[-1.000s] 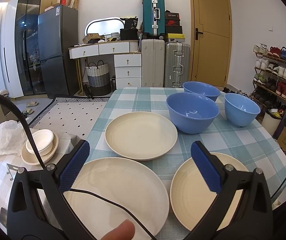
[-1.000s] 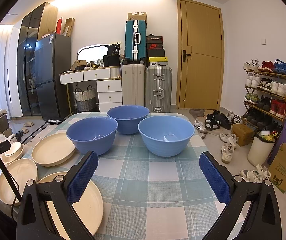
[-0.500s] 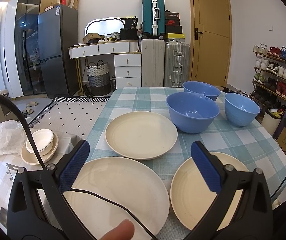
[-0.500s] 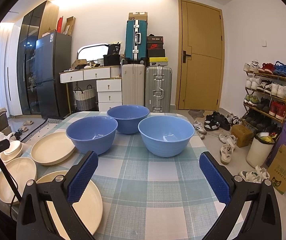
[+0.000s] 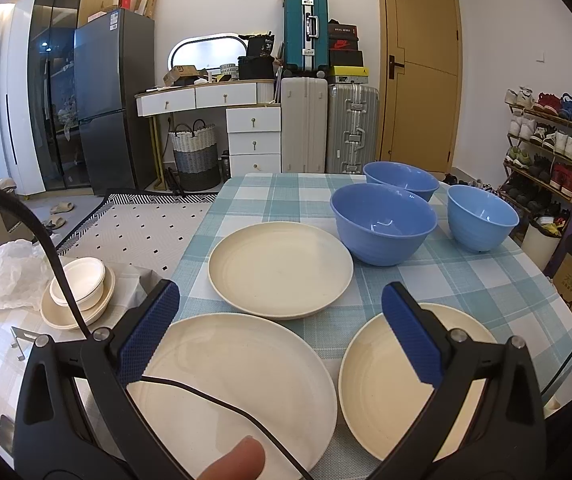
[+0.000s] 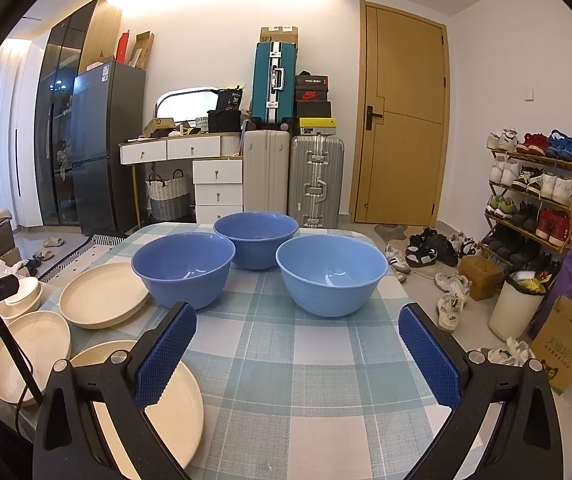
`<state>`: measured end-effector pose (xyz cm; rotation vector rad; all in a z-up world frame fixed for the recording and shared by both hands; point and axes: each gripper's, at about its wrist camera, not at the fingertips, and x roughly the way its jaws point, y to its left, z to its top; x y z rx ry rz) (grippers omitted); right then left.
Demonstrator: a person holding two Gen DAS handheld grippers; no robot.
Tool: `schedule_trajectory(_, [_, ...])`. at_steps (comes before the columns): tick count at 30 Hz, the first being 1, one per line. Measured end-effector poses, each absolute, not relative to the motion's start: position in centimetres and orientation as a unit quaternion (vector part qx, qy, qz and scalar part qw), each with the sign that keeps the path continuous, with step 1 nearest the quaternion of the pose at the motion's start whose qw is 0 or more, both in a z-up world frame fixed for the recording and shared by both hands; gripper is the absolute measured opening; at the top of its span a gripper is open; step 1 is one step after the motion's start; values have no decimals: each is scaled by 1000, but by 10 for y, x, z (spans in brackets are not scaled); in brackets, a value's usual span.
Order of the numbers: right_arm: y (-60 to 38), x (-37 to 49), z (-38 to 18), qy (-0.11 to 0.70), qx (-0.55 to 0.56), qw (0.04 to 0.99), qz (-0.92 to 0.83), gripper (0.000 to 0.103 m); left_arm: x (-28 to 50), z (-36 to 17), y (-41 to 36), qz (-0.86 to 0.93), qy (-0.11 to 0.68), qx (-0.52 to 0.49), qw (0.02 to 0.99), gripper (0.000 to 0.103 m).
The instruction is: Organize plates and bowls
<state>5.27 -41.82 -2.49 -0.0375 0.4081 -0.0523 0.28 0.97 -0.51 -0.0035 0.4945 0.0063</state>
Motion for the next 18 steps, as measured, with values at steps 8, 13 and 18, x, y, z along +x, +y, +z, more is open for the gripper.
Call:
schedule_trajectory(8, [-418,53,-24,201,-24,979,-25,103,3,-5,9,3,245,-2,970,101])
schedule_trajectory(13, [-417,52,-24,201,-25,979,-25,103,3,-5,10,5,245,-1,970,101])
schedule_trajectory(18, [-417,53,-24,201,-25,979,-25,103,3,-5,9,3,246,-2,969,101])
